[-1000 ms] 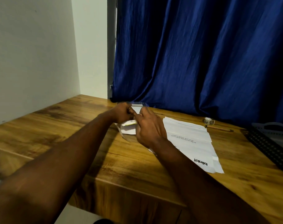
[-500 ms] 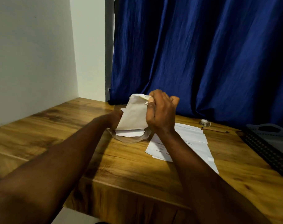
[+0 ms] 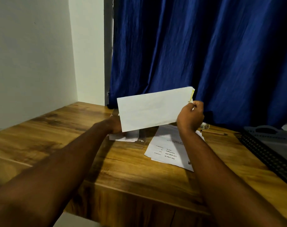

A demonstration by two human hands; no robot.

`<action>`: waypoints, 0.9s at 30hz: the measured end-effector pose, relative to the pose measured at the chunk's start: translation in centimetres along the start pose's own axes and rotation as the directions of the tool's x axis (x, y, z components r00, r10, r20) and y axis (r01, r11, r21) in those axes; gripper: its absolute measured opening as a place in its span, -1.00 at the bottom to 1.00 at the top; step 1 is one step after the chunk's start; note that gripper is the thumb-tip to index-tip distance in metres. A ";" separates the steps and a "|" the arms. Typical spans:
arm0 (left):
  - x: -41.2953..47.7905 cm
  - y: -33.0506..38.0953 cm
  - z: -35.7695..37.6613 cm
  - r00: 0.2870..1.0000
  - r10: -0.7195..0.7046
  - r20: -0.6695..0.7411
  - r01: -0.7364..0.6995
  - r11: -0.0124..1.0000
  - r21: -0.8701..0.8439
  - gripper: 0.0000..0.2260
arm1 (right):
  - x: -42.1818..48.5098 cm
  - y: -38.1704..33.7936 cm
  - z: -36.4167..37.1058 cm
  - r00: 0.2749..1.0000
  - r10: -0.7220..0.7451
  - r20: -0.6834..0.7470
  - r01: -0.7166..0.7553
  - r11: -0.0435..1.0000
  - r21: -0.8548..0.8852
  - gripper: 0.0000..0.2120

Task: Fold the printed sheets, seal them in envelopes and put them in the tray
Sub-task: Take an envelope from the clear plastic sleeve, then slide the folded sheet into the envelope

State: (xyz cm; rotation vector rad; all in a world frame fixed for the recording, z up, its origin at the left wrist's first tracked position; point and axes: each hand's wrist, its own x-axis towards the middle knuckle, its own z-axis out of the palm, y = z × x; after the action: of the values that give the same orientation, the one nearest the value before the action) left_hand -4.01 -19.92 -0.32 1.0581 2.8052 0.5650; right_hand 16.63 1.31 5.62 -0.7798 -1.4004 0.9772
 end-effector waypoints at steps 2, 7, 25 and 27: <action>-3.3 3.1 -1.3 0.997 0.072 -0.005 -0.072 0.996 0.060 -0.65 | 0.3 0.8 -0.1 0.998 0.066 0.020 -0.066 0.998 -0.009 -0.81; -2.5 2.6 -0.7 0.994 -0.071 -0.082 0.077 0.994 0.080 -0.78 | 1.1 2.8 0.0 0.990 0.124 0.059 -0.125 0.992 0.003 -0.84; 1.8 11.4 2.4 0.685 0.292 -0.667 -0.286 0.950 0.123 -0.31 | 5.9 7.7 0.2 0.927 0.329 0.178 -0.349 0.932 0.097 -0.73; 2.6 13.4 3.0 0.736 0.415 -0.534 -0.397 0.904 0.156 -0.13 | 6.1 8.3 0.5 0.902 0.364 0.230 -0.397 0.911 0.115 -0.74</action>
State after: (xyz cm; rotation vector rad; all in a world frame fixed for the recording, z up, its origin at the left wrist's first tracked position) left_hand 2.99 -8.00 1.98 1.8008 3.0506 1.0293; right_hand 14.89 10.25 0.76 -0.8717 -1.3461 1.4935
